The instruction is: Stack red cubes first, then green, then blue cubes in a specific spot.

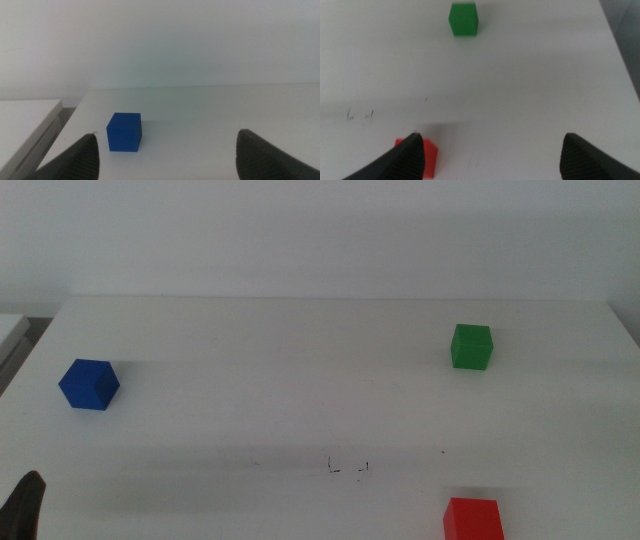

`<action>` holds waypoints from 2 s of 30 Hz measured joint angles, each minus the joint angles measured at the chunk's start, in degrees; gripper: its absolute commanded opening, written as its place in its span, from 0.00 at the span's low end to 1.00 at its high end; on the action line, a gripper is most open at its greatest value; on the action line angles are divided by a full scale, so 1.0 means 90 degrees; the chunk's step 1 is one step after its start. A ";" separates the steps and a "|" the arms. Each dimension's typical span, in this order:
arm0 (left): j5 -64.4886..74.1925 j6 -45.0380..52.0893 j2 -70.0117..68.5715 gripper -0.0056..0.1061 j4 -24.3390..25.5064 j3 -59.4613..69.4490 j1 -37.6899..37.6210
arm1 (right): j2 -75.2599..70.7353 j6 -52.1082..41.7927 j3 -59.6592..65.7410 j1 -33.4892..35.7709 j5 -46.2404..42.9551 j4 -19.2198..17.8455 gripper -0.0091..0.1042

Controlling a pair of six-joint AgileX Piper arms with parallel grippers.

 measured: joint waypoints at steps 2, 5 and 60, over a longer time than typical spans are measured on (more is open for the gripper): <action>0.0000 0.0000 0.0000 0.89 0.0000 0.0000 0.0000 | 0.0121 0.0000 -0.0239 0.0000 0.0373 0.0071 0.90; 0.0000 0.0000 0.0000 0.89 0.0000 0.0000 0.0000 | 0.0407 0.0038 -0.0570 0.0000 0.0659 0.0166 0.90; 0.0000 0.0000 0.0000 0.89 0.0000 0.0000 0.0000 | 0.6626 0.5948 -0.1294 0.4495 -0.0233 -0.1730 0.90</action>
